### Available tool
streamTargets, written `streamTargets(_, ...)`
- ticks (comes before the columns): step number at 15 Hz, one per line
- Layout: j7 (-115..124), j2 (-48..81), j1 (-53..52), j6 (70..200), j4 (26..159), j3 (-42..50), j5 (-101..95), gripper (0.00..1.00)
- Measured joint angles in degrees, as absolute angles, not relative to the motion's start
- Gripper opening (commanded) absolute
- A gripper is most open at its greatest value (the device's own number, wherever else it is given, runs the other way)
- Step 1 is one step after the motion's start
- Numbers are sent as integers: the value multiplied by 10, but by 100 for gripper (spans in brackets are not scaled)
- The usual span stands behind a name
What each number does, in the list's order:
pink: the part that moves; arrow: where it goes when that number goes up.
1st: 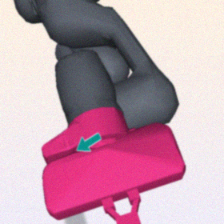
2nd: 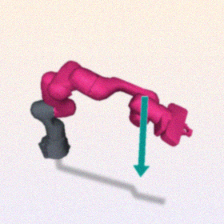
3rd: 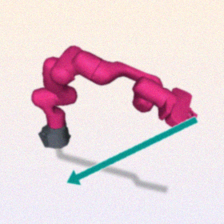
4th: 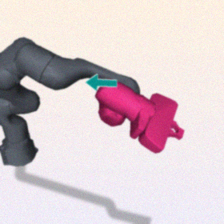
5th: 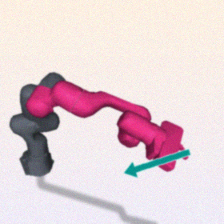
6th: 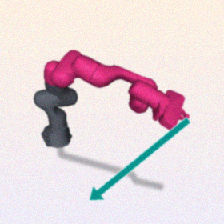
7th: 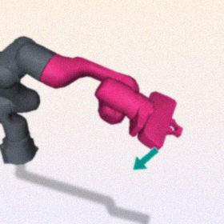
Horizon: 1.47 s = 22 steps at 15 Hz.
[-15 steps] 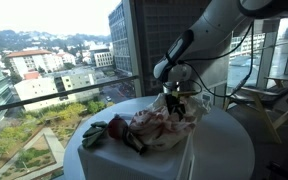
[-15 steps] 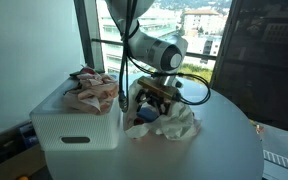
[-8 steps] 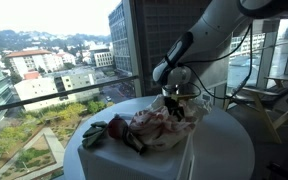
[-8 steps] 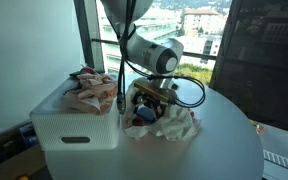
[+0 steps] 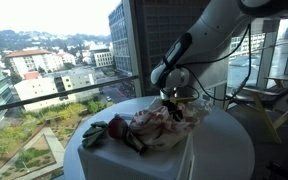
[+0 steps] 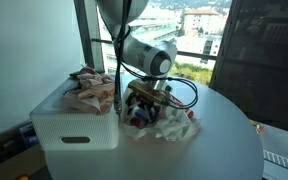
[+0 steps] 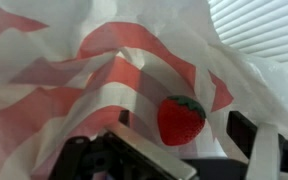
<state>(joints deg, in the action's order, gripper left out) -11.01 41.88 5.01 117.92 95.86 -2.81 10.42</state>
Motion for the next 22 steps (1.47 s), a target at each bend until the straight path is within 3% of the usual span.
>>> streamTargets(1,-110,419,49,1179,961,-29,104,73)
streamTargets(6,-110,417,47,1179,970,-33,104,34)
streamTargets(8,-110,417,47,1179,971,-33,104,23)
streamTargets(22,-13,350,21,1100,932,0,24,23)
